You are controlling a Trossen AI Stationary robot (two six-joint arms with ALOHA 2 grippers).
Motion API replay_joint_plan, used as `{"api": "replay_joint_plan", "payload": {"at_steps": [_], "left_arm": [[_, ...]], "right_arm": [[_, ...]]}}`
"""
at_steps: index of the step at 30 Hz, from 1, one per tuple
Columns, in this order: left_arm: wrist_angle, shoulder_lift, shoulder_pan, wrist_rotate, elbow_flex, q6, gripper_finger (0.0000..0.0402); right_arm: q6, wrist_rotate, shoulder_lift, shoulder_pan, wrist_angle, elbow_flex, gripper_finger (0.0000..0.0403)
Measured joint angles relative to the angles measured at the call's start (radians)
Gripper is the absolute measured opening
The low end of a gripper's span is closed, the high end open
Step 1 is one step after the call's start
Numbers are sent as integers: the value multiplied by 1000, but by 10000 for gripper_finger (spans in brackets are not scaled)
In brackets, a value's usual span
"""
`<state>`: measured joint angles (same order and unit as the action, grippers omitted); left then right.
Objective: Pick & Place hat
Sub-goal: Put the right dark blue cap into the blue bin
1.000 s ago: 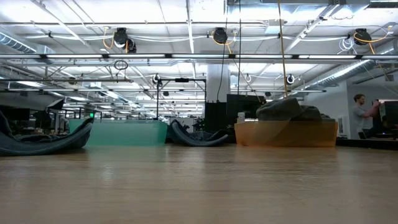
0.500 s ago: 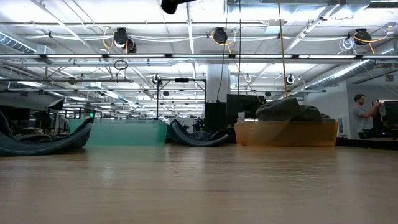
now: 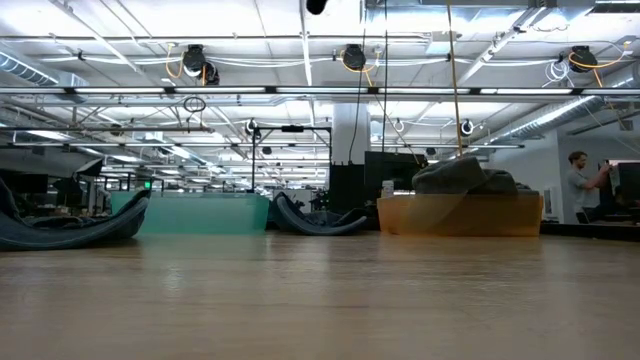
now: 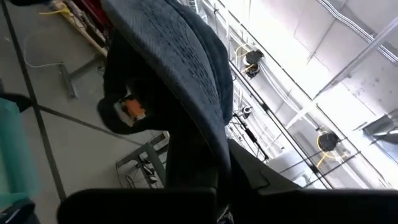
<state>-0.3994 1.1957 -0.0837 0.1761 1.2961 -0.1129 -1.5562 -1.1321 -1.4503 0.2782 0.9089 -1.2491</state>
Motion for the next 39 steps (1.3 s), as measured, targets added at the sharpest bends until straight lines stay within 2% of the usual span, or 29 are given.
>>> {"api": "replay_joint_plan", "payload": {"at_steps": [8, 15, 19, 22, 25, 30, 36, 39], "left_arm": [[-143, -16, 0, 138, 0, 241, 248], [-158, -43, 0, 168, 0, 506, 242], [-165, -55, 0, 316, 0, 633, 261], [-163, -55, 9, 396, 0, 697, 285], [-145, -54, 20, 399, 0, 706, 312], [-123, -43, 31, 398, 0, 690, 349], [-122, -43, 29, 273, 0, 655, 362], [-119, -44, 20, 264, 0, 642, 363]], "right_arm": [[62, -63, 48, 99, -51, 0, 0], [172, -101, 140, 132, -116, 89, 0], [308, -96, 221, 134, -116, 201, 0], [429, -26, 273, 135, -116, 292, 0], [548, 65, 304, 132, -117, 371, 0], [647, 92, 305, 115, -116, 427, 0], [749, 228, 290, 78, -87, 430, 0], [790, 250, 287, 55, -86, 430, 0]]}}
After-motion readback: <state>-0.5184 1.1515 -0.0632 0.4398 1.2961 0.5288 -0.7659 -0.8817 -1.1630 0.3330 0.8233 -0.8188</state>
